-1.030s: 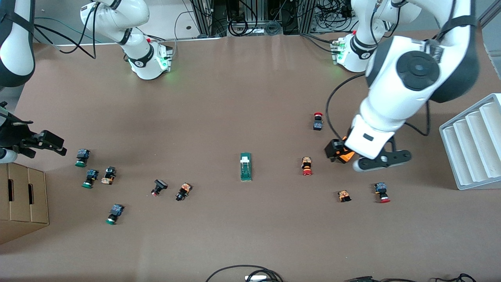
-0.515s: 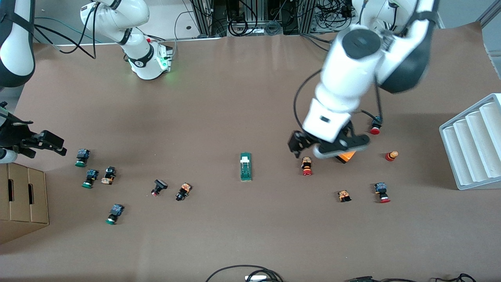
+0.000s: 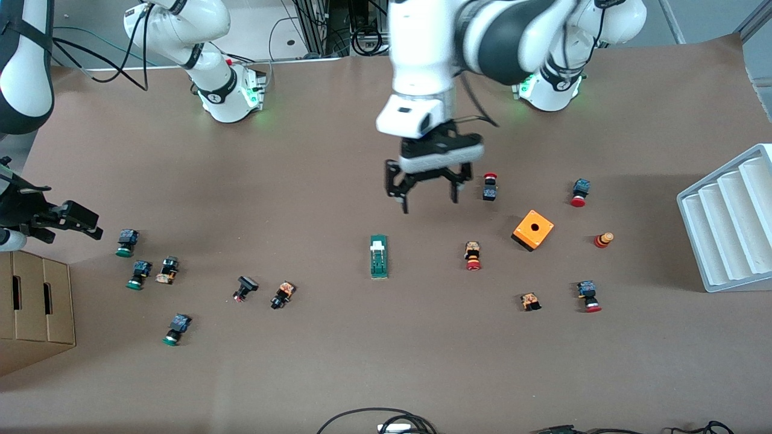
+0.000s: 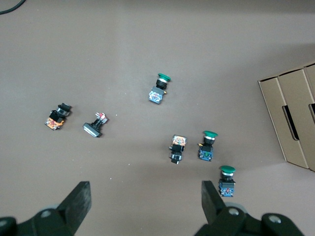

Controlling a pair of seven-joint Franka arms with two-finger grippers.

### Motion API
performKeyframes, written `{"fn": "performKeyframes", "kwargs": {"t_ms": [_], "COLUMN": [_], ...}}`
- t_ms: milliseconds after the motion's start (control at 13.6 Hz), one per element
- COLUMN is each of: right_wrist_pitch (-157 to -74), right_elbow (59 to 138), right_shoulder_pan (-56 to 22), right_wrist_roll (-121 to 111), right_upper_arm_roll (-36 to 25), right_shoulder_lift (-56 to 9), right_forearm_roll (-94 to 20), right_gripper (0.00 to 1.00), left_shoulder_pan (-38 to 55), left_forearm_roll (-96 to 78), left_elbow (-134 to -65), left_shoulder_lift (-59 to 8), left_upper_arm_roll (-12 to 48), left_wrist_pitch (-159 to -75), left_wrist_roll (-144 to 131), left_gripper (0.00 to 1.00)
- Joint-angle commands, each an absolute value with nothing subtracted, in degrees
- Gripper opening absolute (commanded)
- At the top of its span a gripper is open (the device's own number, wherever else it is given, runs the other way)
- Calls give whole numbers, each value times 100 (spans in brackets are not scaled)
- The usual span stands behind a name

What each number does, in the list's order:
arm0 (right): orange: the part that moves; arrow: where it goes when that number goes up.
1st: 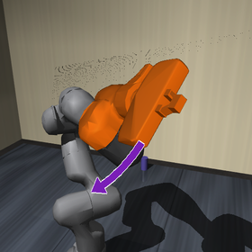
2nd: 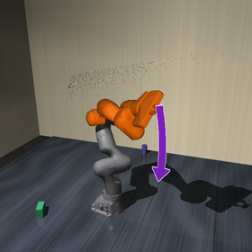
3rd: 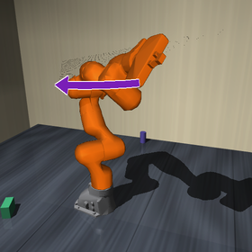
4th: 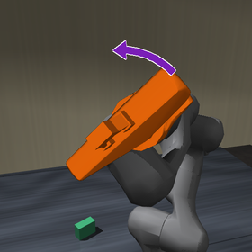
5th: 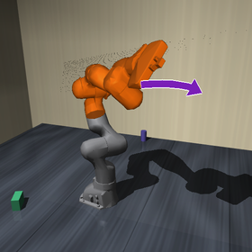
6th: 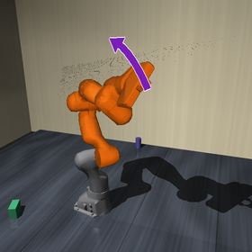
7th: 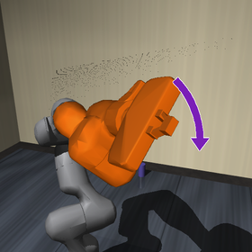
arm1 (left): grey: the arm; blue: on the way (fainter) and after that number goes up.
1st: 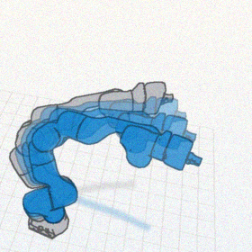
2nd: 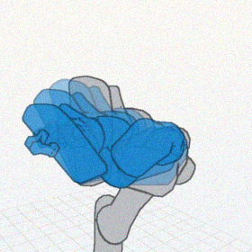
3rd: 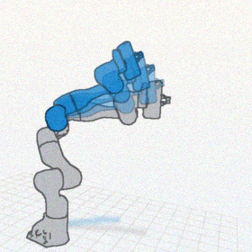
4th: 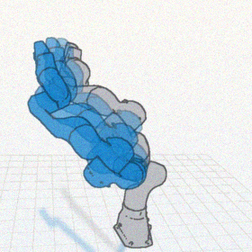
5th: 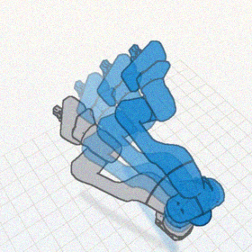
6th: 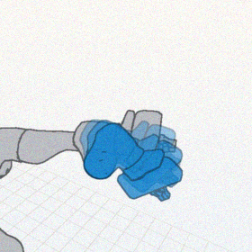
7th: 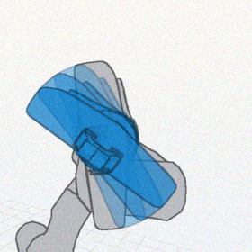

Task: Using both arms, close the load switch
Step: 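Move the left gripper over the green load switch, then lower the left gripper and grasp the green switch base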

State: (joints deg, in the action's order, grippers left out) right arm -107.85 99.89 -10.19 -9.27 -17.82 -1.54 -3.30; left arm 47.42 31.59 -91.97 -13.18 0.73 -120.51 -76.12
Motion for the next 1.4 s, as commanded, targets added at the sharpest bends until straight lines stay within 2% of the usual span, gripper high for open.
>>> {"fn": "performKeyframes", "kwargs": {"t_ms": [0, 442, 810, 1030, 1325], "right_wrist_pitch": [-10819, -10819, -10819, -10819, -10819], "right_elbow": [9940, 9940, 9940, 9940, 9940], "right_shoulder_pan": [-1020, -1020, -1020, -1020, -1028], "right_wrist_roll": [-958, -958, -958, -958, -958], "right_upper_arm_roll": [-1793, -1793, -1793, -1793, -1793], "right_shoulder_lift": [-176, -176, -176, -176, -176], "right_forearm_roll": [-176, -167, -167, -167, -167], "right_gripper": [100, 100, 100, 100, 100], "left_shoulder_pan": [4772, 4781, 4939, 4975, 4975], "left_forearm_roll": [3855, 5841, 7206, 7582, 8295], "left_elbow": [-9308, -9343, -9360, -9378, -9395], "left_shoulder_lift": [-1432, -2266, -2961, -3260, -3726], "left_upper_arm_roll": [438, 1230, 1397, 1661, 1688], "left_wrist_pitch": [-12164, -12103, -12085, -11410, -11391], "left_wrist_roll": [-8531, -10221, -11484, -11996, -12566], "left_gripper": [100, 100, 100, 100, 100]}}
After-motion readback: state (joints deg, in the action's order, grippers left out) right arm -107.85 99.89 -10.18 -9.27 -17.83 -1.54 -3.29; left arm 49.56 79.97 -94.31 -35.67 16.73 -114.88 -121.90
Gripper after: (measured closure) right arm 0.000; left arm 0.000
